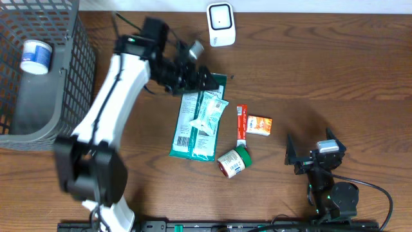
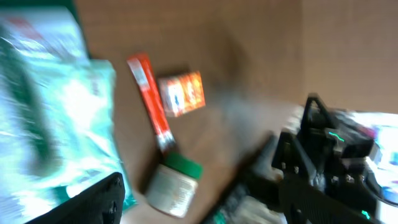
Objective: Scan the item barcode
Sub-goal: 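Carry the Nescafe stick out and lay it beside the orange box, then reach the left gripper into the basket and grasp the cotton-buds tub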
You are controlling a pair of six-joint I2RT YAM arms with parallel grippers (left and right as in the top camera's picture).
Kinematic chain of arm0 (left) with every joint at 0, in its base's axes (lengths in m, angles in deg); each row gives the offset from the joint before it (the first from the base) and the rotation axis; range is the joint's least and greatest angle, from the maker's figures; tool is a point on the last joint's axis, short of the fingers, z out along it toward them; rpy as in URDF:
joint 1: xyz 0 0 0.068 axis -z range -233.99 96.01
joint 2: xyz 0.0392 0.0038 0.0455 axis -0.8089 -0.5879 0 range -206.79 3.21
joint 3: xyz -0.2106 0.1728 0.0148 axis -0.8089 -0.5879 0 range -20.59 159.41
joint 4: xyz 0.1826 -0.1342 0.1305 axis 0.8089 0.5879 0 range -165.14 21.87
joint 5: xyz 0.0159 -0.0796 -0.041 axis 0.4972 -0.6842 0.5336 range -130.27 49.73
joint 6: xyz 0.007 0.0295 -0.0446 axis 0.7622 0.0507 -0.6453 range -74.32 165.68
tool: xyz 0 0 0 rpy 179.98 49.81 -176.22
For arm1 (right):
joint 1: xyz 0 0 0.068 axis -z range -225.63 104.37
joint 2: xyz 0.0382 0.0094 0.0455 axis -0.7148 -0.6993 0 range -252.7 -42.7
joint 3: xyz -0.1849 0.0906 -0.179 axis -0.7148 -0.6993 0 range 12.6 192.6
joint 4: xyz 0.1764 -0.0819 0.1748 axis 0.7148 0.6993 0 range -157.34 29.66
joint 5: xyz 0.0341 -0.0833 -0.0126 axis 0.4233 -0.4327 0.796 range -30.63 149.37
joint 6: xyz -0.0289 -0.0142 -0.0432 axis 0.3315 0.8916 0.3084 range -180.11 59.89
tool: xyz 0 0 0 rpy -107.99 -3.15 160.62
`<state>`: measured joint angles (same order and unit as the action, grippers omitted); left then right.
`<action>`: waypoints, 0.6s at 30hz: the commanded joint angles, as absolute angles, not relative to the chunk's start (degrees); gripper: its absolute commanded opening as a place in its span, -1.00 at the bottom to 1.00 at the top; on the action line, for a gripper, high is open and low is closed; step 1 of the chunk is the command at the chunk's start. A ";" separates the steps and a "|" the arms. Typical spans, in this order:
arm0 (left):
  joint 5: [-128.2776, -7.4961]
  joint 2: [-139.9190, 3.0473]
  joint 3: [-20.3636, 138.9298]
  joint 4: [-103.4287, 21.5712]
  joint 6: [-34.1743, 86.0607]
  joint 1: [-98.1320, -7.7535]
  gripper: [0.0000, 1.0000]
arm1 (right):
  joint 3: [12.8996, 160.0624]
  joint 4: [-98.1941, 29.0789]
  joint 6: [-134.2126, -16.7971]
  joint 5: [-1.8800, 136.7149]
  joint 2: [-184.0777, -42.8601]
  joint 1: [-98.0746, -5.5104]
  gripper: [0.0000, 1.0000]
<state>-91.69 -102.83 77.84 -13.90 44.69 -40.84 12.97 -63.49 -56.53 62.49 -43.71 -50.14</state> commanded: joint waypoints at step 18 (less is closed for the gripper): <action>-50.71 -91.20 113.79 -14.38 37.39 -67.77 0.69 | 12.92 -63.27 -56.84 62.42 -43.47 -49.68 0.99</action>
